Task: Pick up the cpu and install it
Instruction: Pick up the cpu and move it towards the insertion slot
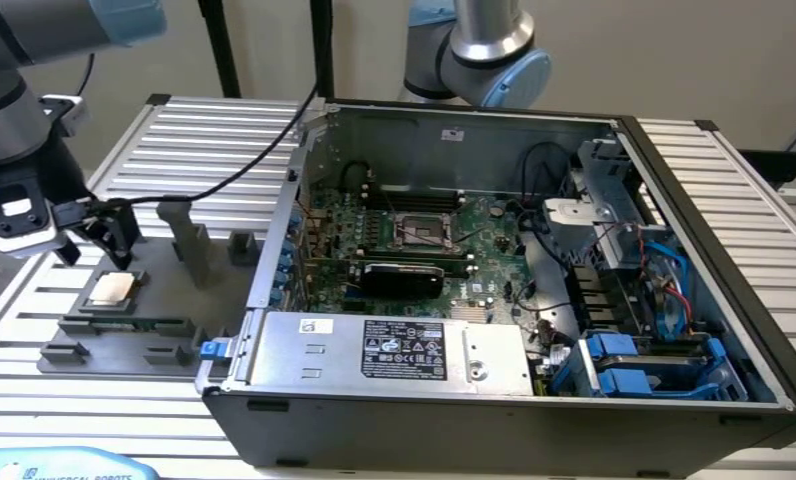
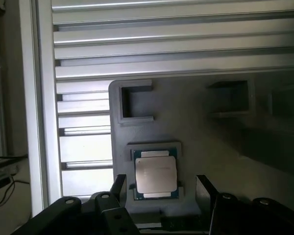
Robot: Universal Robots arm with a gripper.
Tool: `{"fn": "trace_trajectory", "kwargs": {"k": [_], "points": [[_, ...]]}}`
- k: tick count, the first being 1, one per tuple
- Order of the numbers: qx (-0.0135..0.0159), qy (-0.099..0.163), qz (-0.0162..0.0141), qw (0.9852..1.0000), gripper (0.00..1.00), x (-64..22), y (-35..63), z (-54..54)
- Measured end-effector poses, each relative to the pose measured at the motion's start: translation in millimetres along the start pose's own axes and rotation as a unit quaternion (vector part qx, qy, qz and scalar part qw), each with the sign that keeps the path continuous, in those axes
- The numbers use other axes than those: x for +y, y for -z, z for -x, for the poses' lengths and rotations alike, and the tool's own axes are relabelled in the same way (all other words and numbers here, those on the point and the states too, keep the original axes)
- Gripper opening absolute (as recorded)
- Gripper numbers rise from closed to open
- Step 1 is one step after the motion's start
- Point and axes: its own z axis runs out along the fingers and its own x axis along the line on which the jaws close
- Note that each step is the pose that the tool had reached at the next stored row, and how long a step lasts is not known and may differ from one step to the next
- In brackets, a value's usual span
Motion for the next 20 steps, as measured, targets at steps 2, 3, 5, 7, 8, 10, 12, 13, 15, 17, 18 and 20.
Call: {"fn": "trace_trajectory", "kwargs": {"k": [2, 3, 5, 7, 8, 10, 12, 13, 15, 17, 18, 20], "points": [[0.0001, 0.001, -0.0001, 1.0000, 0.67, -0.2, -3.7, 0.0], [0.0000, 0.001, 0.0000, 1.0000, 0.67, -0.3, -5.5, 0.0], [0.0002, 0.003, 0.0000, 1.0000, 0.67, -0.4, -9.1, 0.0], [0.0004, 0.009, 0.0000, 1.0000, 0.67, -0.6, -12.7, -0.1], [0.0006, 0.012, 0.0000, 0.9999, 0.67, -0.7, -14.6, -0.1], [0.0009, 0.018, 0.0000, 0.9998, 0.67, -0.9, -18.1, -0.1], [0.0011, 0.023, 0.0000, 0.9997, 0.67, -1.1, -22.0, -0.1], [0.0012, 0.024, 0.0000, 0.9997, 0.67, -1.2, -23.6, -0.1], [0.0013, 0.025, 0.0000, 0.9997, 0.67, -1.4, -27.3, -0.1], [0.0013, 0.025, 0.0000, 0.9997, 0.67, -1.5, -31.0, -0.2], [0.0014, 0.025, 0.0000, 0.9997, 0.67, -1.6, -32.6, -0.2], [0.0021, 0.025, 0.0000, 0.9997, 0.67, -1.7, -35.4, -0.2]]}}
